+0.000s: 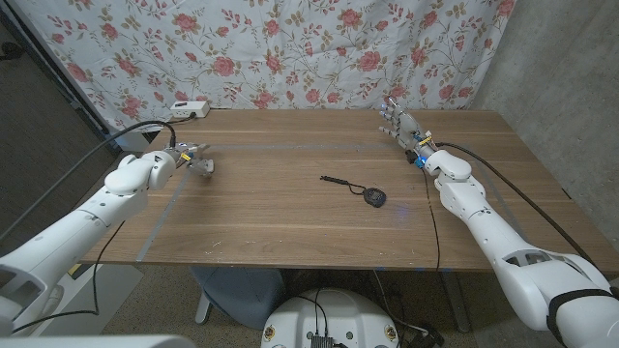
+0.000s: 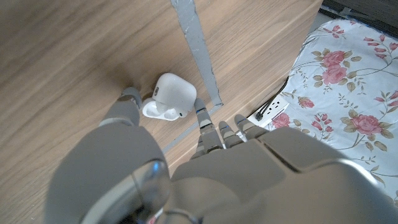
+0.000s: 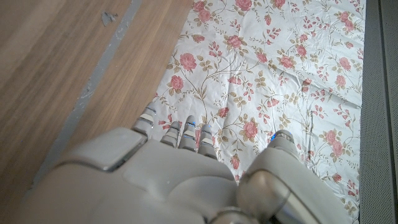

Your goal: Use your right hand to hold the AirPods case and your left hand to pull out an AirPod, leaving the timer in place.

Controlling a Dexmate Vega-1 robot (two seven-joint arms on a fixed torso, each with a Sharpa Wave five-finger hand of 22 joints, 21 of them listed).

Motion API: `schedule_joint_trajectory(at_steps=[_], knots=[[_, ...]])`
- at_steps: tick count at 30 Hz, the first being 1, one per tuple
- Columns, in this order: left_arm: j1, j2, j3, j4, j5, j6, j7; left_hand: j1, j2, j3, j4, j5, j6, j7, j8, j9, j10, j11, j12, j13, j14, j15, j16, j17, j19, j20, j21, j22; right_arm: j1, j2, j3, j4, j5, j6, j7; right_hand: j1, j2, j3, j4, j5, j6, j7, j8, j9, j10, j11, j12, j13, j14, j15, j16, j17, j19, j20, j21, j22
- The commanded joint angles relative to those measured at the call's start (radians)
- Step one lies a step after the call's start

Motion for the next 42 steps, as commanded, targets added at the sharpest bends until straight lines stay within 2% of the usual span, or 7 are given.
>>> schedule_joint_trajectory(at_steps=[1,7,8,20,30,37,42], knots=[[-0.017,-0.010,0.009,0.018,0.000,-0.005,-0.010,0.021,-0.002,0.005,-0.005,0.004,-0.010,0.000,-0.003,0.002,-0.026,0.008,-0.010,0.003,-0.012,0.003,-0.002,0.003,0.006,0.010,0.002,0.001,0.007,0.007,-0.003,0.016,-0.001,0.004,0.000,0.002,0.009,0.005,-0.002,0.002,0.007,-0.002,0.005,0.002,0.004,-0.001,0.000,0.000,0.000,0.006,0.002,0.000,-0.002,0.004,0.006,0.001],[-0.018,-0.014,0.010,0.023,-0.007,-0.013,-0.014,0.030,-0.004,0.007,-0.004,0.005,-0.012,0.005,-0.003,0.002,-0.014,0.008,-0.005,0.002,-0.010,0.005,-0.001,0.003,0.009,0.021,0.002,0.001,0.010,0.011,-0.004,0.021,0.000,0.001,-0.001,0.002,0.010,0.005,-0.002,0.001,0.009,-0.001,0.006,0.002,0.004,-0.001,-0.001,0.000,0.000,0.006,0.002,0.000,-0.003,0.004,0.005,0.001],[-0.018,-0.014,0.009,0.025,-0.010,-0.014,-0.016,0.035,-0.002,0.009,-0.003,0.005,-0.013,0.006,-0.002,0.002,-0.002,-0.006,0.000,0.002,-0.005,0.004,0.002,0.003,0.009,0.021,0.002,0.001,0.010,0.010,-0.005,0.021,-0.001,0.000,-0.001,0.002,0.010,0.005,-0.002,0.001,0.009,-0.001,0.006,0.002,0.003,-0.001,-0.001,0.000,0.000,0.006,0.002,0.000,-0.003,0.004,0.005,0.001],[0.002,-0.013,0.001,0.004,-0.009,0.006,-0.019,0.078,0.017,0.034,-0.001,0.000,0.008,0.021,0.005,0.002,0.114,-0.075,0.047,0.020,0.070,-0.029,0.022,0.004,0.013,0.024,0.003,0.002,0.016,0.012,-0.006,0.029,0.000,0.001,0.002,0.003,0.012,0.006,-0.002,0.001,0.009,-0.001,0.006,0.002,0.003,0.000,-0.001,0.000,-0.001,0.006,0.002,0.000,-0.002,0.003,0.006,0.001],[0.005,-0.024,-0.001,0.003,-0.012,0.017,-0.009,0.090,0.019,0.041,-0.001,-0.001,0.011,0.020,0.004,0.002,0.120,-0.084,0.056,0.029,0.090,-0.040,0.021,0.005,0.024,0.034,0.006,0.003,0.013,0.010,-0.004,0.025,0.001,-0.002,0.002,0.004,0.015,0.007,-0.002,0.001,0.008,0.000,0.005,0.002,0.002,-0.001,-0.001,0.000,0.000,0.004,0.002,0.000,-0.003,0.004,0.005,0.001],[0.015,-0.030,-0.010,0.000,-0.017,0.023,0.017,0.125,0.026,0.057,-0.004,-0.004,0.043,0.023,0.010,0.002,0.185,-0.124,0.105,0.056,0.158,-0.071,0.024,0.006,0.055,0.032,0.013,0.004,0.013,0.009,-0.003,0.033,0.003,0.008,0.008,0.006,0.018,0.009,-0.003,0.001,0.008,-0.001,0.005,0.002,0.002,-0.002,-0.001,0.000,0.000,0.005,0.002,0.000,-0.003,0.003,0.005,0.001],[0.019,-0.032,-0.013,-0.009,-0.020,0.029,0.010,0.134,0.033,0.057,0.000,-0.007,0.056,0.025,0.011,0.003,0.204,-0.131,0.122,0.067,0.183,-0.082,0.027,0.008,0.066,0.031,0.014,0.004,0.010,0.009,0.000,0.033,0.006,0.005,0.008,0.008,0.020,0.011,-0.003,0.001,0.008,-0.001,0.005,0.002,0.003,-0.001,-0.001,0.000,0.000,0.005,0.002,0.000,-0.003,0.003,0.005,0.001]])
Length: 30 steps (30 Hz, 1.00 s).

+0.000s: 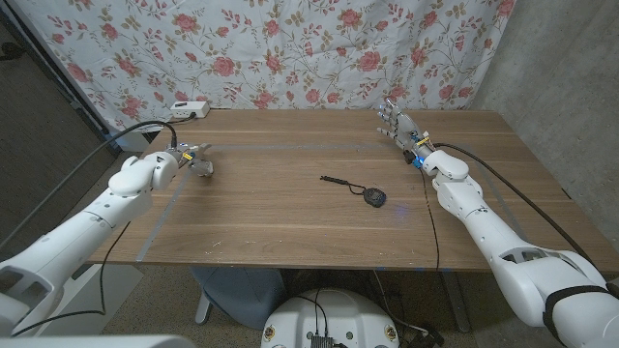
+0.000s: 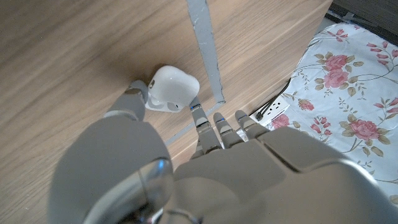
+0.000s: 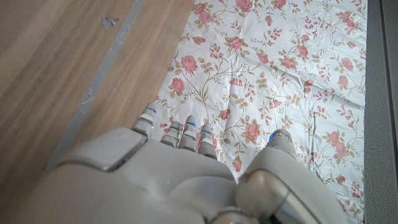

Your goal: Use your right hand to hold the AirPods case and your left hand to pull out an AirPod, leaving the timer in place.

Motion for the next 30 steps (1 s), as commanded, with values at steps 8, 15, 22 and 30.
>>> schedule_joint_trajectory(at_steps=[8,15,22,30], knots=[[0.021,-0.024,-0.028,-0.020,-0.029,0.035,0.018,0.026,0.010,0.003,0.006,-0.006,0.018,0.003,0.007,0.003,0.100,-0.059,0.038,0.024,0.048,-0.024,0.011,0.006,0.027,0.000,0.006,0.001,-0.006,-0.002,0.008,0.005,0.009,-0.002,0.000,0.004,0.009,0.008,0.000,0.001,0.004,-0.006,0.005,0.002,0.003,-0.001,-0.001,0.000,0.000,0.004,0.002,-0.001,-0.002,0.003,0.006,0.001],[0.035,-0.027,-0.044,-0.036,-0.044,0.034,0.040,0.031,0.011,0.002,0.005,-0.007,0.020,0.003,0.007,0.003,0.102,-0.059,0.043,0.028,0.054,-0.024,0.010,0.007,0.039,0.003,0.009,0.002,0.000,-0.003,0.010,0.021,0.011,0.009,0.007,0.006,0.012,0.010,0.000,0.000,0.004,-0.006,0.005,0.002,0.003,-0.001,-0.001,0.000,0.000,0.004,0.002,-0.001,-0.002,0.002,0.006,0.001],[0.052,-0.041,-0.075,-0.051,-0.071,0.033,0.093,0.035,0.012,0.001,0.005,-0.008,0.020,0.004,0.005,0.003,0.101,-0.059,0.046,0.032,0.054,-0.023,0.008,0.007,0.048,0.002,0.011,0.002,0.010,0.001,0.012,0.045,0.015,0.023,0.018,0.007,0.013,0.011,-0.001,0.000,0.004,-0.007,0.005,0.002,0.004,0.000,-0.001,0.000,0.000,0.004,0.002,-0.001,-0.002,0.002,0.006,0.001],[0.064,-0.071,-0.107,-0.064,-0.112,0.036,0.127,0.041,0.012,-0.001,0.004,-0.008,0.020,0.004,0.004,0.003,0.097,-0.059,0.048,0.036,0.055,-0.022,0.006,0.008,0.059,0.000,0.014,0.002,0.022,0.009,0.014,0.074,0.020,0.035,0.027,0.009,0.015,0.012,-0.001,0.000,0.005,-0.007,0.006,0.002,0.004,-0.001,-0.001,0.000,0.000,0.003,0.002,-0.001,-0.001,0.002,0.006,0.001]])
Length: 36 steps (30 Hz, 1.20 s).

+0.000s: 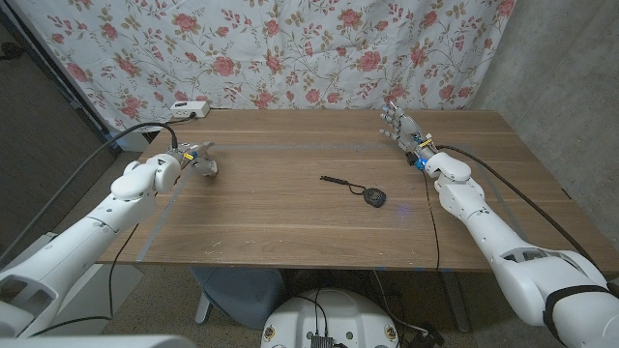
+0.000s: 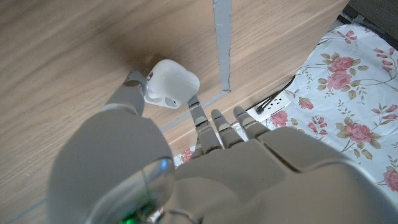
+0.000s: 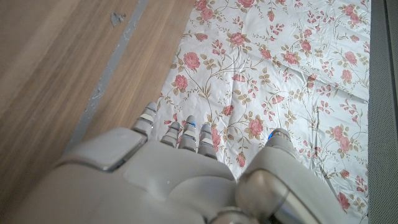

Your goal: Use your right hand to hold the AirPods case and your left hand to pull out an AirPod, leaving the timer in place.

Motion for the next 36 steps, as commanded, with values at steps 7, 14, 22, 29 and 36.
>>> schedule_joint_trajectory(at_steps=[7,14,22,29,36], knots=[[0.035,-0.072,-0.078,-0.036,-0.088,0.014,0.101,0.012,0.009,-0.005,0.000,0.003,0.000,0.003,-0.002,0.003,0.063,-0.058,0.011,0.009,0.014,-0.002,0.000,0.003,0.015,-0.002,0.004,0.003,0.016,0.010,0.005,0.039,0.007,0.023,0.012,0.000,0.010,0.004,-0.003,-0.001,0.007,-0.007,0.006,0.002,0.004,-0.001,-0.001,0.000,0.000,0.003,0.002,-0.001,0.001,0.002,0.007,0.001],[0.031,-0.080,-0.072,-0.044,-0.089,-0.009,0.120,0.015,0.009,-0.007,0.000,0.003,0.001,0.003,-0.002,0.003,0.062,-0.058,0.012,0.012,0.015,-0.002,-0.001,0.004,0.017,-0.001,0.004,0.003,0.011,0.010,0.005,0.033,0.007,0.021,0.009,0.001,0.011,0.005,-0.003,-0.001,0.006,-0.007,0.006,0.002,0.002,-0.002,-0.001,0.000,0.000,0.003,0.002,-0.001,0.000,0.002,0.006,0.001],[0.041,-0.148,-0.129,-0.052,-0.188,-0.042,0.167,0.017,0.008,-0.009,0.001,0.003,0.007,0.004,0.000,0.004,0.064,-0.058,0.016,0.015,0.020,-0.004,-0.001,0.004,0.020,-0.002,0.003,0.003,0.003,0.011,0.006,0.020,0.007,0.022,0.002,0.002,0.012,0.006,-0.004,-0.002,0.006,-0.007,0.005,0.002,0.003,-0.002,-0.001,0.000,0.000,0.003,0.002,-0.001,0.001,0.002,0.006,0.001],[0.037,-0.182,-0.143,-0.044,-0.225,-0.099,0.216,0.018,0.008,-0.012,0.002,0.002,0.012,0.004,0.001,0.004,0.067,-0.058,0.019,0.018,0.023,-0.005,-0.001,0.005,0.025,0.000,0.004,0.003,-0.016,0.006,0.010,-0.011,0.007,0.011,-0.012,0.004,0.013,0.007,-0.005,-0.002,0.007,-0.007,0.006,0.002,0.003,-0.001,-0.001,0.000,0.000,0.003,0.002,-0.001,0.002,0.001,0.007,0.001],[0.029,-0.197,-0.134,-0.035,-0.220,-0.125,0.248,0.019,0.009,-0.014,0.004,0.001,0.016,0.004,0.001,0.003,0.068,-0.058,0.021,0.021,0.024,-0.006,-0.002,0.005,0.027,0.001,0.003,0.003,-0.030,0.004,0.010,-0.033,0.008,0.003,-0.018,0.005,0.013,0.007,-0.005,-0.003,0.006,-0.006,0.005,0.002,0.003,0.000,-0.001,0.000,0.000,0.003,0.002,-0.001,0.001,0.001,0.006,0.001]])
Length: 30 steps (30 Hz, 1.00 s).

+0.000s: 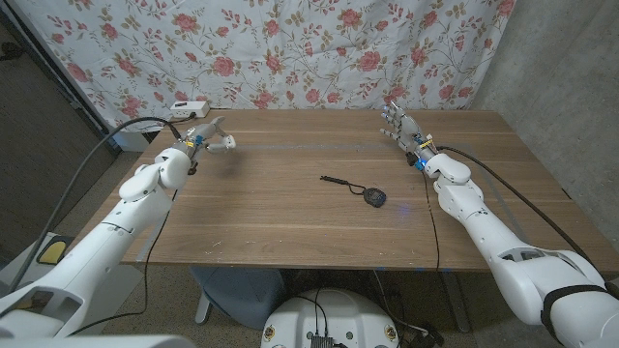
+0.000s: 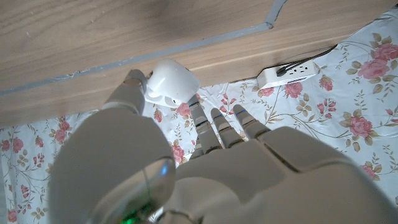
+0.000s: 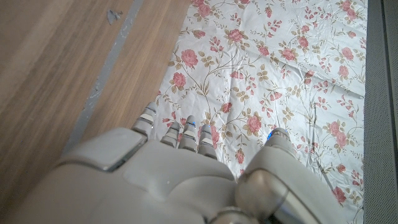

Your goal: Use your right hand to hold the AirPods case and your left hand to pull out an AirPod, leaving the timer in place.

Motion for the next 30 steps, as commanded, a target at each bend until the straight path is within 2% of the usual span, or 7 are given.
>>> schedule_joint_trajectory(at_steps=[1,13,18,23,30], knots=[[-0.009,-0.048,-0.011,0.014,-0.039,-0.061,0.063,0.001,0.009,-0.003,0.000,0.005,0.003,0.002,0.001,0.004,0.066,-0.057,0.010,0.007,0.008,-0.001,-0.002,0.005,0.009,0.001,0.003,0.004,-0.026,-0.005,0.003,-0.040,0.001,-0.016,-0.013,0.003,0.011,0.005,-0.003,-0.003,0.006,-0.006,0.005,0.002,0.003,0.000,-0.001,0.000,0.001,0.003,0.002,-0.001,0.001,0.002,0.006,0.001],[-0.018,-0.109,-0.015,0.028,-0.087,-0.110,0.107,0.005,0.010,-0.007,0.001,0.004,0.010,0.001,0.002,0.003,0.069,-0.057,0.015,0.013,0.010,-0.001,-0.003,0.006,0.014,0.001,0.002,0.004,-0.057,-0.012,0.008,-0.085,0.004,-0.031,-0.028,0.005,0.012,0.006,-0.004,-0.003,0.007,-0.007,0.005,0.002,0.003,0.001,-0.001,0.000,0.000,0.003,0.001,-0.001,0.002,0.001,0.006,0.001],[-0.026,-0.142,-0.018,0.039,-0.126,-0.159,0.126,0.008,0.010,-0.008,0.001,0.004,0.014,0.001,0.003,0.003,0.070,-0.057,0.016,0.015,0.011,-0.003,-0.004,0.006,0.016,0.000,0.002,0.004,-0.069,-0.015,0.013,-0.102,0.007,-0.032,-0.031,0.005,0.012,0.006,-0.004,-0.003,0.007,-0.007,0.006,0.002,0.003,-0.002,-0.001,0.000,0.000,0.003,0.001,-0.001,0.002,0.001,0.006,0.001],[-0.049,-0.193,-0.018,0.065,-0.175,-0.198,0.136,0.010,0.011,-0.009,0.000,0.004,0.014,0.001,0.002,0.003,0.070,-0.057,0.017,0.016,0.009,-0.005,-0.005,0.006,0.016,0.000,0.001,0.004,-0.080,-0.019,0.016,-0.116,0.009,-0.036,-0.035,0.005,0.012,0.006,-0.004,-0.004,0.008,-0.007,0.005,0.002,0.002,-0.001,-0.001,0.000,0.000,0.003,0.001,-0.001,0.001,0.001,0.006,0.001],[-0.075,-0.225,-0.006,0.106,-0.203,-0.258,0.138,0.014,0.014,-0.010,0.000,0.004,0.014,0.003,0.002,0.004,0.069,-0.057,0.018,0.019,0.007,-0.005,-0.006,0.007,0.015,0.000,-0.001,0.004,-0.093,-0.025,0.021,-0.137,0.009,-0.042,-0.042,0.006,0.012,0.006,-0.004,-0.004,0.007,-0.007,0.005,0.002,0.002,0.000,-0.001,0.000,0.000,0.003,0.001,-0.001,0.001,0.002,0.006,0.001]])
